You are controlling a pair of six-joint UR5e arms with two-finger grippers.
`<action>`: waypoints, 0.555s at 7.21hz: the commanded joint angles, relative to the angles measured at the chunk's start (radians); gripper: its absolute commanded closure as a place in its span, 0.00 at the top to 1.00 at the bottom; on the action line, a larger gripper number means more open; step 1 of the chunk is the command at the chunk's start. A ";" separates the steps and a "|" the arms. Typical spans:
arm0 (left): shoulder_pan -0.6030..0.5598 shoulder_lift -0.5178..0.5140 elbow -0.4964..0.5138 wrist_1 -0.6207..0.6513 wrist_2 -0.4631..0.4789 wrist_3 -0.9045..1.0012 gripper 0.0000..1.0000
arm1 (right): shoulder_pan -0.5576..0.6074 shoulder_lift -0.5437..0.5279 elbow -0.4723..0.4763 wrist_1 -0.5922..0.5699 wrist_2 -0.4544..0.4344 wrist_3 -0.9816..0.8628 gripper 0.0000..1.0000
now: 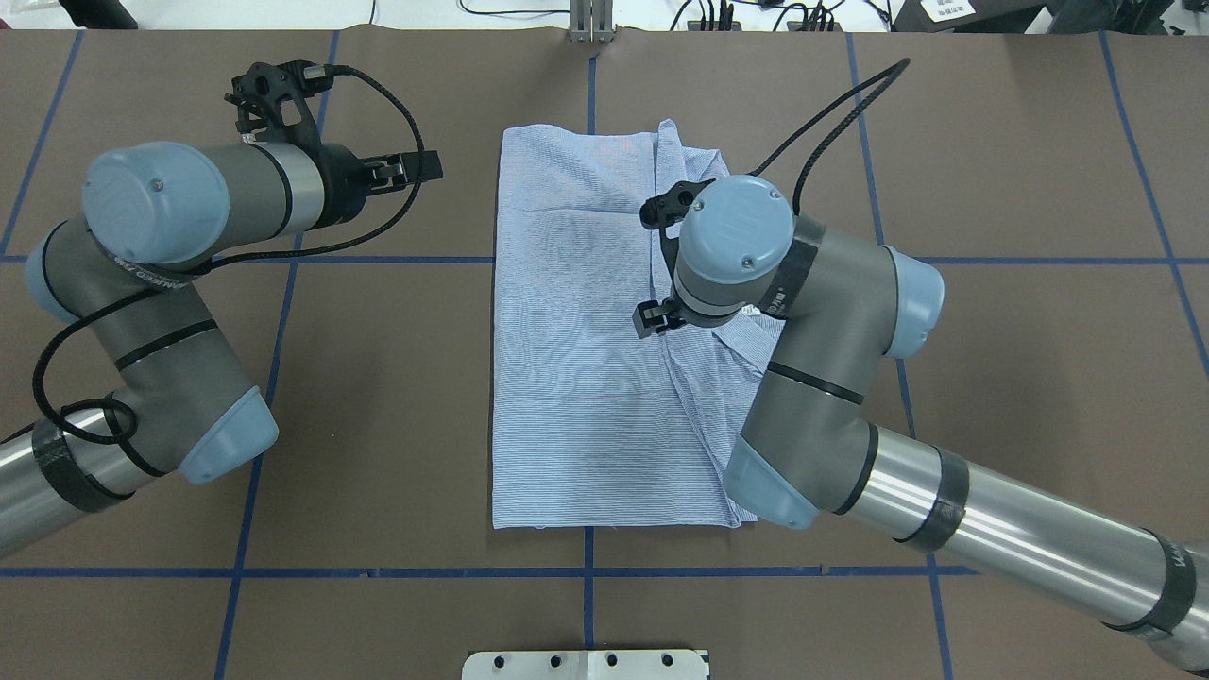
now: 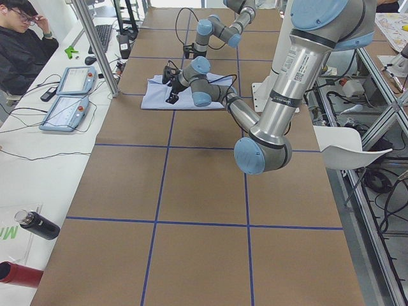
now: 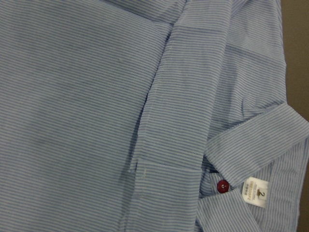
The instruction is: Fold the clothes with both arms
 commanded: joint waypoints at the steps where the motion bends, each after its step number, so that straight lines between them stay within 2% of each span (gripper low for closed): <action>1: 0.001 0.003 0.000 0.000 0.000 -0.006 1.00 | -0.007 0.051 -0.082 0.004 -0.005 -0.009 1.00; 4: 0.007 0.003 0.000 -0.001 0.000 -0.011 1.00 | -0.010 0.049 -0.132 0.009 -0.009 -0.024 1.00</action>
